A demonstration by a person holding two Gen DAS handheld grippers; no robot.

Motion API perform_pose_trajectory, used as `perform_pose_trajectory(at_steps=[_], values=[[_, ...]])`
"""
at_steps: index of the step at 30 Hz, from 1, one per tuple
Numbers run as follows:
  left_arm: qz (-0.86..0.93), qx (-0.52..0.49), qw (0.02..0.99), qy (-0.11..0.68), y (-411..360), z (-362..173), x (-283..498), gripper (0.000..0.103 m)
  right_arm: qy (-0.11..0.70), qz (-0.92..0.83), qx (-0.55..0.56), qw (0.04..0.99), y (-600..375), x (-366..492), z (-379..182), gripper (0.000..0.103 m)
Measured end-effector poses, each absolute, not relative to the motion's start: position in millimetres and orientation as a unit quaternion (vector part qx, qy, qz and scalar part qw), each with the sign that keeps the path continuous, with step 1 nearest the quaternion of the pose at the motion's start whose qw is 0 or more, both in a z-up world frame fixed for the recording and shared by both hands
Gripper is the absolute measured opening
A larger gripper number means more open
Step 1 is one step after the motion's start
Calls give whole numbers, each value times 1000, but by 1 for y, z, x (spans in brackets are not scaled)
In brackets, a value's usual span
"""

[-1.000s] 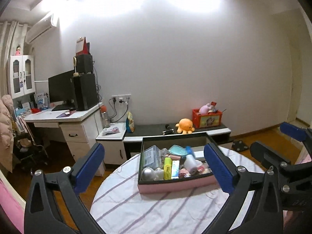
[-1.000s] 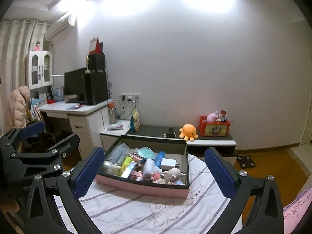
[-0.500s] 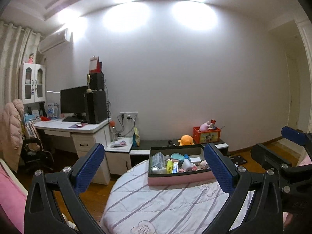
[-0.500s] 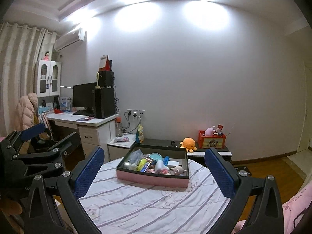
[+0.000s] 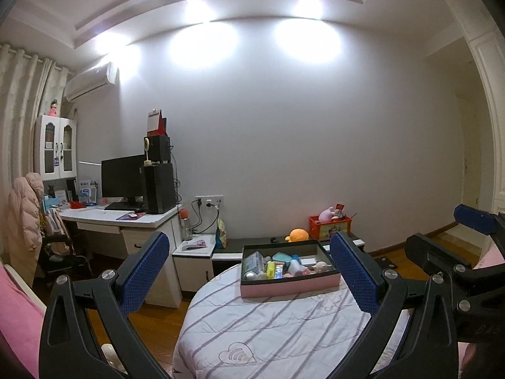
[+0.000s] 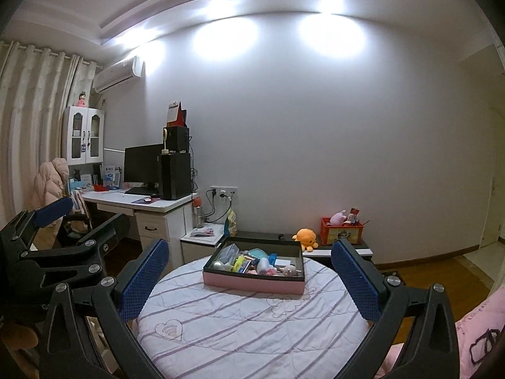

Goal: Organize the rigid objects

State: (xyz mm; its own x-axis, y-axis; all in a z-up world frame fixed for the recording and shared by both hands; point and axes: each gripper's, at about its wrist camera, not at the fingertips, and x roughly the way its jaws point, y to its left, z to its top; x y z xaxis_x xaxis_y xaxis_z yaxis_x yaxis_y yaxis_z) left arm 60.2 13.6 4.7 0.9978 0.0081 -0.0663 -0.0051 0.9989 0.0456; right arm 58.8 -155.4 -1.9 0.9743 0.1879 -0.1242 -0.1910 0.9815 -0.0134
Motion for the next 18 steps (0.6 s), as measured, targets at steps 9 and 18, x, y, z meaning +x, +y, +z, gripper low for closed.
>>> perform_pose_trajectory(at_steps=[9, 18], values=[[3, 24, 1000, 19, 10, 14, 32, 103, 50, 94, -15, 994, -158, 30, 6, 103], [12, 27, 999, 13, 9, 18, 27, 103, 43, 99, -18, 994, -156, 21, 8, 103]])
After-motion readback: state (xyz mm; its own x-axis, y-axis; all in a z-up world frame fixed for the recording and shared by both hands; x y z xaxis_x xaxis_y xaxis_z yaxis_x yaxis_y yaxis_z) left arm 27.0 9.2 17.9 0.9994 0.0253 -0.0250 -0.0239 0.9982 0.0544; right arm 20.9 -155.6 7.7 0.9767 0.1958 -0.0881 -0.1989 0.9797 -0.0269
